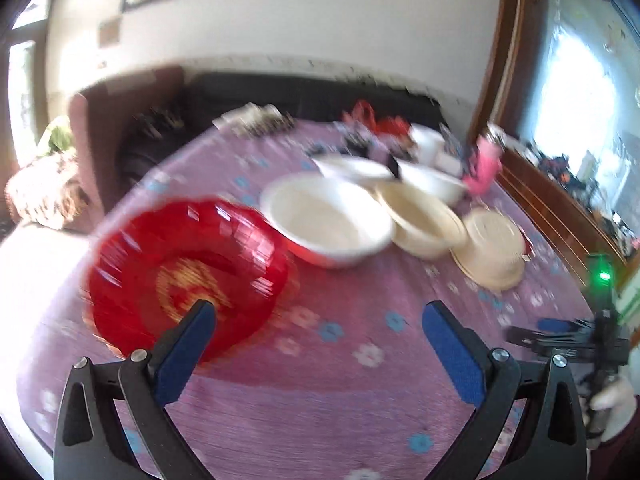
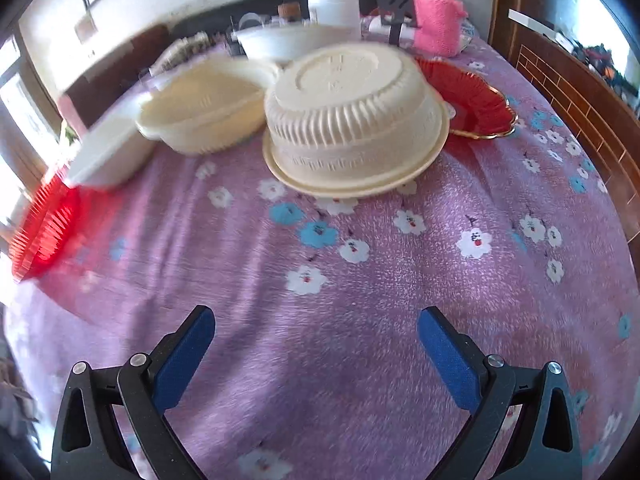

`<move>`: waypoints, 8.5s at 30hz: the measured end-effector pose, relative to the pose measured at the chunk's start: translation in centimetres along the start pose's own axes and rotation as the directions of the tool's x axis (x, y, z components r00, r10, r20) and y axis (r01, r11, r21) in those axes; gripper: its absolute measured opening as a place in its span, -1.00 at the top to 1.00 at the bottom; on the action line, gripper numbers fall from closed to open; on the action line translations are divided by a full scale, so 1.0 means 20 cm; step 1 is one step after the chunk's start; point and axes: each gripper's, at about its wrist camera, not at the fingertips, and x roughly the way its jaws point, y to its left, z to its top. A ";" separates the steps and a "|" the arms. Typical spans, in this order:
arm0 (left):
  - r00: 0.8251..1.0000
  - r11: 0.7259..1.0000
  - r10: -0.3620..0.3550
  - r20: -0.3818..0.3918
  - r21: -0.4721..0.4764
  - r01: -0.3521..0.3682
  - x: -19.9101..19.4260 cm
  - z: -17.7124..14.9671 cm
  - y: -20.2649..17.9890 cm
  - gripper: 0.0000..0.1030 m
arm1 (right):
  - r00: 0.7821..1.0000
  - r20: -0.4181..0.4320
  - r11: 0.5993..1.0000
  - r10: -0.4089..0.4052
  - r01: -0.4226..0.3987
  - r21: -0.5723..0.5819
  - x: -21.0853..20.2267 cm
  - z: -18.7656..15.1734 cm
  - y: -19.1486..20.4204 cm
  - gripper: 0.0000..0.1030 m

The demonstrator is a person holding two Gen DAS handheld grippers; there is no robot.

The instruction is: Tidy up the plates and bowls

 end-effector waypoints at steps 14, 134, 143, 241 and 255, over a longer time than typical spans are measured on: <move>0.992 0.999 -0.046 0.117 0.023 0.043 -0.37 0.51 0.14 -1.00 | 0.896 0.419 0.989 0.147 -0.118 -0.094 -0.77 0.51 0.34 -0.98; 0.970 0.960 -0.014 -0.243 -0.273 -0.055 0.44 0.49 0.45 0.71 | 0.903 0.037 0.904 0.427 -0.426 -0.040 -0.12 0.79 1.17 0.69; 0.973 0.958 0.064 -0.223 -0.261 -0.123 0.39 0.37 0.56 0.71 | 0.895 -0.017 0.894 0.445 -0.446 -0.041 -0.02 0.70 1.30 0.69; 0.871 0.951 -0.182 -0.456 0.144 0.274 1.23 0.43 -1.39 -1.00 | 0.957 0.271 0.839 0.099 -0.227 0.494 0.12 0.47 -1.00 -0.35; 0.640 0.769 -0.361 -0.678 0.172 0.616 1.09 0.19 -1.60 -1.00 | 0.954 0.268 0.819 0.134 -0.259 0.512 0.15 0.44 -1.01 -0.35</move>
